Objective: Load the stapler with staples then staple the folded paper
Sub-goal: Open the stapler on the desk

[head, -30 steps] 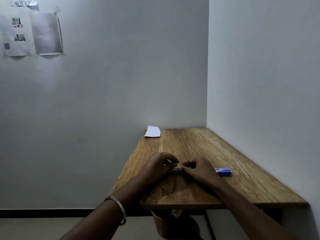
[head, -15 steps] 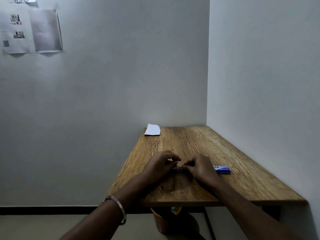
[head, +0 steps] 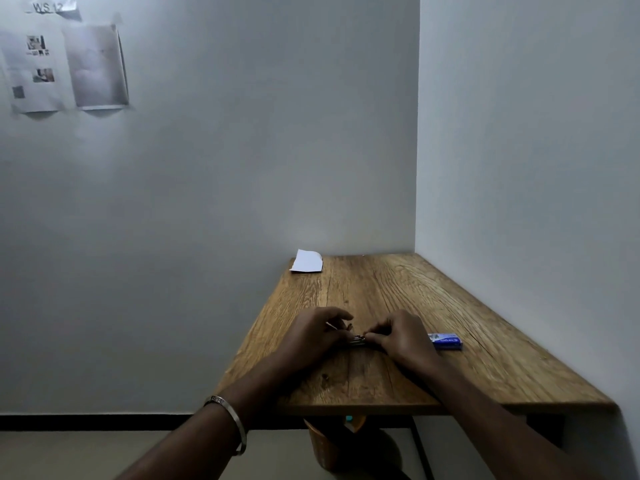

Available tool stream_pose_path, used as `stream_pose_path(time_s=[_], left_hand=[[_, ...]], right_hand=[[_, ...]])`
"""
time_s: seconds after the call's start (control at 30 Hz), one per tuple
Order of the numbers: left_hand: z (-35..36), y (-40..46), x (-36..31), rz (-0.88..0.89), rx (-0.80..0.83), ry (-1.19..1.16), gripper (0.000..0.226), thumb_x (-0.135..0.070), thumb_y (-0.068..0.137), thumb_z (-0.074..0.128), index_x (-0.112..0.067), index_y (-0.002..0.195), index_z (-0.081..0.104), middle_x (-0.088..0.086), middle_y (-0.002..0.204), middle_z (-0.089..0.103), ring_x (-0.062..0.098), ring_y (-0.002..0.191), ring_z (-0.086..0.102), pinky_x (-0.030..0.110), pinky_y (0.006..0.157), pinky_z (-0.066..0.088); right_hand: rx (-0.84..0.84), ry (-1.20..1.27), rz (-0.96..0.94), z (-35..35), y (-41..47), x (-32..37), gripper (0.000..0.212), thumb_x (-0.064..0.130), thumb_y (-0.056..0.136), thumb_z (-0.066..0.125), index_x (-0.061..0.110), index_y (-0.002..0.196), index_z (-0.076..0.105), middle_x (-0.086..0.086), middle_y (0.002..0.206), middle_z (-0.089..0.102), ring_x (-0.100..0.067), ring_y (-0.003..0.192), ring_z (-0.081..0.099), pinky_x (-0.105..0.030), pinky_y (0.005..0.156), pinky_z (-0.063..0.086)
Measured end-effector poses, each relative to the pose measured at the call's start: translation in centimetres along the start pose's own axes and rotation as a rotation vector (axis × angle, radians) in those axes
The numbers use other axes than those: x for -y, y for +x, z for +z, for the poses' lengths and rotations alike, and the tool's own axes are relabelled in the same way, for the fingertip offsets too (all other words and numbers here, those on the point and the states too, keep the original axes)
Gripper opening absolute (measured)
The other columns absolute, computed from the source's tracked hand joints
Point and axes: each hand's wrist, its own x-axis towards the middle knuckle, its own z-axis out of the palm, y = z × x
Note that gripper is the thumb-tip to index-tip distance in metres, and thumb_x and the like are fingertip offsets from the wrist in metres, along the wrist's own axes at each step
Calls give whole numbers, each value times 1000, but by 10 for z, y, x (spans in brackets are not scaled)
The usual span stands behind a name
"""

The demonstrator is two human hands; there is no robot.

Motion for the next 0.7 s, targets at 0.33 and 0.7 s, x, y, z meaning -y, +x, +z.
stream_pose_path(time_s=[0.33, 0.7], left_hand=[[6, 2, -11, 17, 15, 19, 23, -22, 84, 74, -18, 107, 75, -7, 101, 75, -12, 82, 62, 7, 79, 52], [-4, -9, -4, -123, -56, -122, 27, -16, 87, 71, -25, 112, 70, -11, 99, 71, -3, 90, 67, 15, 79, 56]], right_hand=[[0, -36, -8, 1, 2, -1, 10, 19, 84, 75, 19, 93, 79, 5, 93, 76, -4, 88, 67, -26, 85, 54], [-4, -57, 11, 1, 4, -2, 13, 20, 85, 75, 17, 97, 78, 3, 97, 76, -7, 93, 66, -28, 88, 53]])
